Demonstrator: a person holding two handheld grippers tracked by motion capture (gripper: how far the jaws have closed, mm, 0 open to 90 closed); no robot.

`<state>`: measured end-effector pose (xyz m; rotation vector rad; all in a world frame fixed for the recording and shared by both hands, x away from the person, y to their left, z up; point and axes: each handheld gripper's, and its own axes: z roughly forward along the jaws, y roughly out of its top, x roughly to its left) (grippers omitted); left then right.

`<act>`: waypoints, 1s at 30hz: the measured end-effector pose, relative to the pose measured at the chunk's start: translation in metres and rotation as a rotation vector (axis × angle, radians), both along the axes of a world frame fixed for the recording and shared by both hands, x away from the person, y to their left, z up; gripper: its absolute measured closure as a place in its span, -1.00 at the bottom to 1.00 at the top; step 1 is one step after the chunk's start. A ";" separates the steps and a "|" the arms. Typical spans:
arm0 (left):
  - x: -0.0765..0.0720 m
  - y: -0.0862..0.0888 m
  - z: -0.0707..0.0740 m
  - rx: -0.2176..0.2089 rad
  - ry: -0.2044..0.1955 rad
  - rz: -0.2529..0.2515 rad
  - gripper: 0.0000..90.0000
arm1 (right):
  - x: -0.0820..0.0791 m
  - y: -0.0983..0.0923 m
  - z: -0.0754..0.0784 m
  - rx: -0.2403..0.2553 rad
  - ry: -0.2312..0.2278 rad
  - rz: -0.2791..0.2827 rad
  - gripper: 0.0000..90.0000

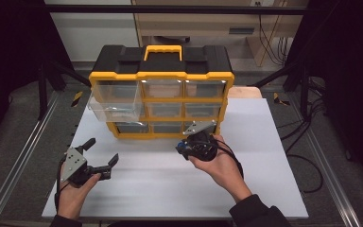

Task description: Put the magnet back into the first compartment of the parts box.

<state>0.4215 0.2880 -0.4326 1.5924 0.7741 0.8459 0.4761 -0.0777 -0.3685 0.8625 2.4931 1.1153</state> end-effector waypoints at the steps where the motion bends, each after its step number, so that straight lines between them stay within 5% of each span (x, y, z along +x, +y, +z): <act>1: 0.000 0.000 0.000 -0.001 0.000 0.000 -0.96 | 0.000 0.001 0.002 -0.002 -0.006 0.001 0.39; 30: 0.000 0.000 0.000 -0.001 0.000 0.000 -0.96 | 0.005 0.005 0.042 0.090 -0.081 -0.002 0.39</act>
